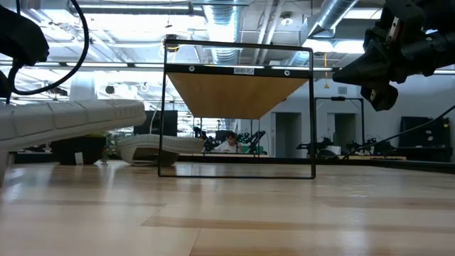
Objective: Pick and place slides into the shelf
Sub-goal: Put the bottom gray slide on the shelf
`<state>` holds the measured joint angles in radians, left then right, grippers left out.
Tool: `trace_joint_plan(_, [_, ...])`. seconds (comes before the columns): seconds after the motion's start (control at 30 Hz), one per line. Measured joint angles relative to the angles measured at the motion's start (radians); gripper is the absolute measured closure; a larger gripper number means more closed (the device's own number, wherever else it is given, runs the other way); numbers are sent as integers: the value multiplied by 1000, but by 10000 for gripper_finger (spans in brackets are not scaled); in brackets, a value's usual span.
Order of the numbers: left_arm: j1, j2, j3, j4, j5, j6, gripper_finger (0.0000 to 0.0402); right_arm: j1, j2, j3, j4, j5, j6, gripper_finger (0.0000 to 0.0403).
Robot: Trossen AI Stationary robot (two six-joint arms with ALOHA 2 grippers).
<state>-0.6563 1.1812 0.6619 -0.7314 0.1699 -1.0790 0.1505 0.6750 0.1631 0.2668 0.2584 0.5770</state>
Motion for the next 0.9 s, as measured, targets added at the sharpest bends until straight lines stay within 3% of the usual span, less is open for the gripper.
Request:
trace_joint_plan(0.37, [-23, 0, 0, -80, -84, -41, 365, 0, 0, 0, 0, 0, 19, 403])
trace_joint_plan(0.67, [-83, 0, 0, -85, -169, -50, 272, 0, 0, 0, 0, 0, 34, 403])
trace_joint_plan(0.9, [-135, -2, 0, -99, -147, -94, 211, 0, 0, 0, 0, -1, 35, 403])
